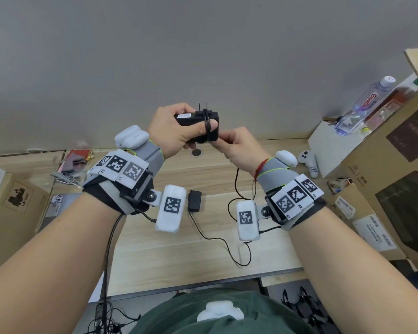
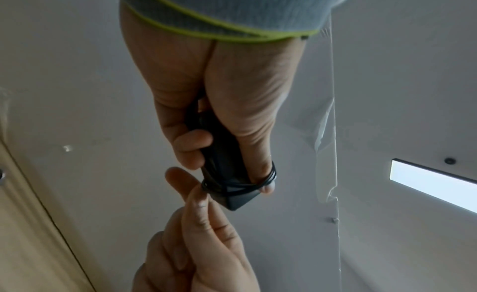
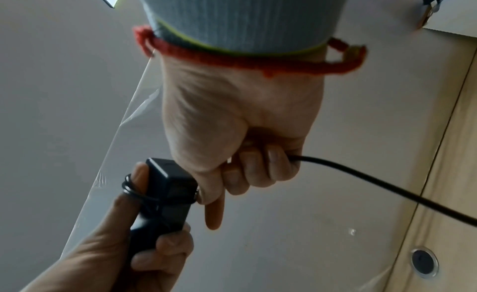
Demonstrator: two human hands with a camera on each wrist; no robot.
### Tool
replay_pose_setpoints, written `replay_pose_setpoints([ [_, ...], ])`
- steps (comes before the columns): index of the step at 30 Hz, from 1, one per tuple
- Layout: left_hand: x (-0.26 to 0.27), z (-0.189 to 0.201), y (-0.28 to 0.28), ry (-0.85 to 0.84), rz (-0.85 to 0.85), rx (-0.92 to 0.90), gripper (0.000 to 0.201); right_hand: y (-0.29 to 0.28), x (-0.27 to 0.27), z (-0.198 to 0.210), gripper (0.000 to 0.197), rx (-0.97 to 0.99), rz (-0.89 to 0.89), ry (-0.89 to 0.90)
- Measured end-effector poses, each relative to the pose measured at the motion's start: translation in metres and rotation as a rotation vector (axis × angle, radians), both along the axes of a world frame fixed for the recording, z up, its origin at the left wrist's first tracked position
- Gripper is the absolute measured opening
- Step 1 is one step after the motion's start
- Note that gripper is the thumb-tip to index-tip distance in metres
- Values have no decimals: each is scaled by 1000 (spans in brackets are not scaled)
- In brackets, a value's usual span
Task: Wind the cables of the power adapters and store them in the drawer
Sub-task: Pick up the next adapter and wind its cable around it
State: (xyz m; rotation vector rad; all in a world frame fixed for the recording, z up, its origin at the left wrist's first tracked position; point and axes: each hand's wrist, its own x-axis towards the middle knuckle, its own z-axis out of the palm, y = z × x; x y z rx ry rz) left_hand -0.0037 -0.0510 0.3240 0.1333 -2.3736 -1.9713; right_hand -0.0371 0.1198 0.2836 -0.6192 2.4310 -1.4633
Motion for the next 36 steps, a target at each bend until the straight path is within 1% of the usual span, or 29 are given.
replay_pose_setpoints([
  [1,-2,-1,-1,-2,22,9,30,0,2,0,25,18,38,-25],
  [2,-3,-2,-2,-4,46,17,29,-1,3,0,22,27,77,-47],
  [6,-9,-11,-8,-20,135,-6,32,-5,6,-5,22,88,169,-66],
  [8,-9,-17,-14,-43,142,-90,39,-7,6,-5,20,120,168,-52],
  [10,-8,-20,-17,-81,116,-204,45,-6,5,0,21,138,143,-1],
  [12,-7,-22,-18,-82,97,-293,41,-4,4,4,21,146,134,34],
  [16,-6,-21,-19,-46,112,-516,37,-2,1,15,18,90,104,23],
  [18,-6,-20,-16,-67,75,-601,33,2,-2,23,18,50,68,35],
  [19,-5,-19,-15,-82,44,-614,33,3,-4,25,18,37,45,50],
  [21,-3,-17,-12,-100,-18,-599,33,5,-8,30,18,11,8,80],
  [26,2,-11,-5,-81,-124,-545,37,7,-21,27,20,-67,-101,143],
  [28,1,-8,-4,-88,-157,-465,38,8,-23,23,19,-91,-114,144],
  [31,1,-4,-3,-77,-204,-289,37,7,-26,12,20,-109,-129,128],
  [34,3,0,3,-28,-165,-149,28,4,-25,0,36,-75,-136,106],
  [36,1,0,4,10,-82,-60,26,2,-19,-3,39,-26,-94,70],
])
